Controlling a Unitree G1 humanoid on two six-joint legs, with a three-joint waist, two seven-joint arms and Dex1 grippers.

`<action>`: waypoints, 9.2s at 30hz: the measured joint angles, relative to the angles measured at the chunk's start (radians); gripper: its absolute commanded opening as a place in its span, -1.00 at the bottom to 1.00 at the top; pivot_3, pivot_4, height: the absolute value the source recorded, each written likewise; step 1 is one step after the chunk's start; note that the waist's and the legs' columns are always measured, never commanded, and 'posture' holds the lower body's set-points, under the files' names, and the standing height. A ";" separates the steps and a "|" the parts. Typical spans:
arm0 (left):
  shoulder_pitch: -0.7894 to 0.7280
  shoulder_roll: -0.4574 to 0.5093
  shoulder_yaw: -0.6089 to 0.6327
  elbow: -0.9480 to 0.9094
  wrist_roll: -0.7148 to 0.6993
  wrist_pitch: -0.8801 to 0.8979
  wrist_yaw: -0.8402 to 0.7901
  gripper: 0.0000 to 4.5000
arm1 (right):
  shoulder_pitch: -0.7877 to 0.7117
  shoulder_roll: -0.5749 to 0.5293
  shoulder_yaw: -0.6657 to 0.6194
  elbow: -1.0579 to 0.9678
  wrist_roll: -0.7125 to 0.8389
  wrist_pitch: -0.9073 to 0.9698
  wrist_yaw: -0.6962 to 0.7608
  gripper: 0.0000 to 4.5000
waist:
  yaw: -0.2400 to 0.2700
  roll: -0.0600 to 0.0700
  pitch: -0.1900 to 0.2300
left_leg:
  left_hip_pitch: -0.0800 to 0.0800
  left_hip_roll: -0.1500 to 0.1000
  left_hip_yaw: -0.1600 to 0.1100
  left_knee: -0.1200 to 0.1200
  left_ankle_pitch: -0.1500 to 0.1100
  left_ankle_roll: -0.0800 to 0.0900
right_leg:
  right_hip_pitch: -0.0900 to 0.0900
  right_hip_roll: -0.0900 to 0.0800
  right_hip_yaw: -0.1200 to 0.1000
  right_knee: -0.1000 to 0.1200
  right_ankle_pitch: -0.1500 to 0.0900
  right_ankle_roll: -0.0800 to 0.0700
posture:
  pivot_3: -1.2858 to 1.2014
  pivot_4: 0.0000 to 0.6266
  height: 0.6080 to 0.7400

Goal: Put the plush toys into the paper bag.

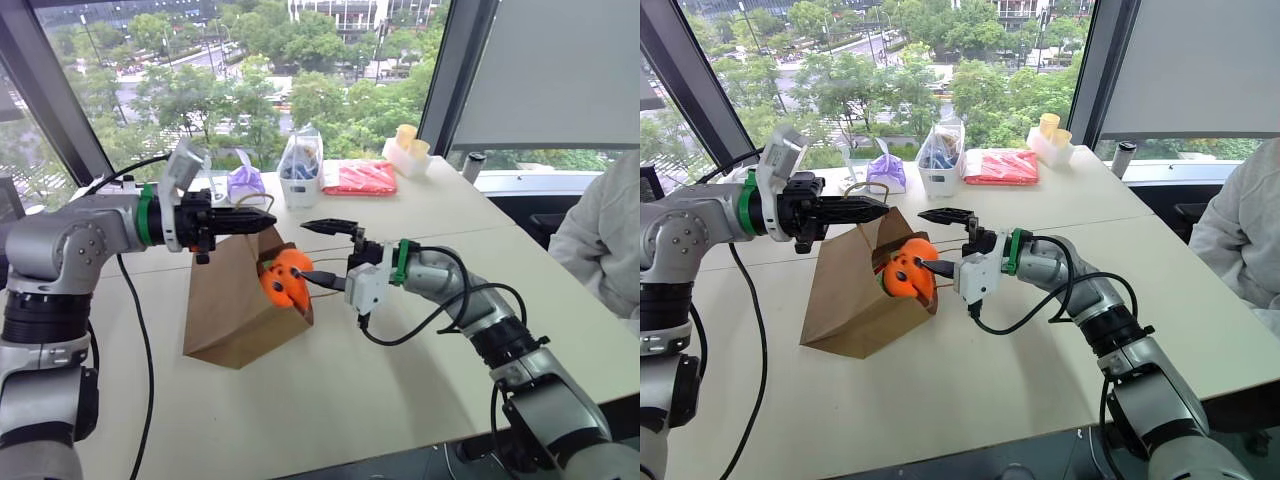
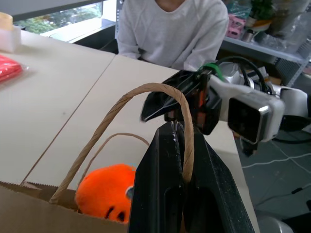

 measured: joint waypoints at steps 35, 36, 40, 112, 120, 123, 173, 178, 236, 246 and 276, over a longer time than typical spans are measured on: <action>-0.006 0.000 0.000 0.010 0.003 -0.001 -0.002 -1.00 | 0.321 0.023 -0.043 -0.225 0.358 0.758 0.306 0.99 | 0.036 -0.001 0.000 | -0.001 0.001 -0.001 0.002 0.000 0.001 | 0.002 0.002 0.003 -0.002 0.000 0.000 | 0.03 -0.52 1.00; -0.006 0.000 0.000 0.010 0.002 -0.001 -0.002 -1.00 | 0.340 0.022 -0.068 -0.254 0.401 0.815 0.311 0.99 | 0.036 -0.001 0.000 | -0.001 0.001 -0.001 0.001 0.000 0.001 | 0.002 0.002 0.003 -0.002 0.000 0.000 | 0.03 -0.52 1.00; -0.006 0.001 0.000 0.010 0.003 -0.001 -0.001 -1.00 | 0.463 -0.033 -0.173 -0.407 0.536 0.973 0.321 0.99 | 0.050 -0.001 0.000 | -0.001 0.001 -0.001 0.001 -0.001 0.001 | 0.002 0.002 0.003 -0.002 0.000 0.000 | 0.03 -0.52 1.00; 0.151 -0.118 0.019 0.018 0.056 -0.128 0.220 0.25 | 0.434 0.160 -0.597 -0.613 1.511 1.602 -0.230 0.53 | 0.055 -0.001 0.000 | -0.001 0.001 0.000 0.001 -0.003 0.005 | 0.001 0.002 0.004 -0.002 0.000 0.000 | 0.03 -0.52 1.00; 0.193 -0.116 0.070 -0.054 0.008 -0.077 0.268 0.98 | 0.500 0.077 -0.578 -0.714 1.507 1.599 -0.191 1.00 | 0.055 -0.001 0.000 | 0.000 0.002 0.000 0.000 -0.003 0.005 | 0.001 0.002 0.004 -0.003 0.000 0.000 | 0.03 -0.52 1.00; 0.248 -0.100 0.103 -0.105 -0.043 -0.013 0.282 0.98 | 0.554 0.011 -0.574 -0.776 1.516 1.606 -0.160 1.00 | 0.055 -0.001 0.000 | 0.000 0.002 0.000 0.000 -0.004 0.007 | 0.002 0.002 0.004 -0.003 0.000 0.000 | 0.03 -0.52 1.00; 0.793 -0.114 -0.043 -0.793 -0.150 0.002 0.742 1.00 | 0.529 0.134 -0.210 -0.671 1.227 1.582 -0.052 -0.97 | 0.081 -0.001 -0.001 | 0.001 0.002 0.002 0.000 -0.005 0.008 | 0.005 0.001 0.004 -0.006 -0.002 -0.004 | 0.03 -0.52 1.00; 0.770 -0.166 -0.082 -0.788 -0.099 -0.008 0.790 1.00 | 0.525 0.138 -0.204 -0.671 1.219 1.591 -0.052 -0.97 | 0.081 -0.001 -0.001 | 0.001 0.002 0.001 0.000 -0.005 0.008 | 0.005 0.001 0.004 -0.007 -0.002 -0.003 | 0.03 -0.52 1.00; -0.091 -0.295 -0.201 0.541 0.490 -1.077 -0.168 -0.97 | 0.685 0.028 -0.355 -0.673 1.250 1.578 0.008 -1.00 | 0.073 0.001 0.001 | -0.003 0.003 0.000 0.001 -0.007 0.013 | 0.007 0.004 0.001 -0.018 0.005 0.002 | 0.03 -0.52 1.00; 0.002 -0.222 -0.185 0.495 0.514 -1.046 -0.164 -0.97 | 0.710 0.005 -0.359 -0.671 1.239 1.577 0.041 -1.00 | 0.066 0.001 0.001 | -0.001 0.004 0.000 0.001 -0.007 0.012 | 0.007 0.005 0.002 -0.017 0.005 0.002 | 0.03 -0.52 1.00; 0.392 -0.040 0.038 0.101 0.432 -0.701 0.080 0.62 | 0.692 -0.002 -0.353 -0.651 1.202 1.578 0.050 -1.00 | 0.054 0.001 0.001 | -0.002 0.006 0.000 0.000 -0.007 0.012 | 0.006 0.006 0.004 -0.017 0.005 0.002 | 0.03 -0.52 1.00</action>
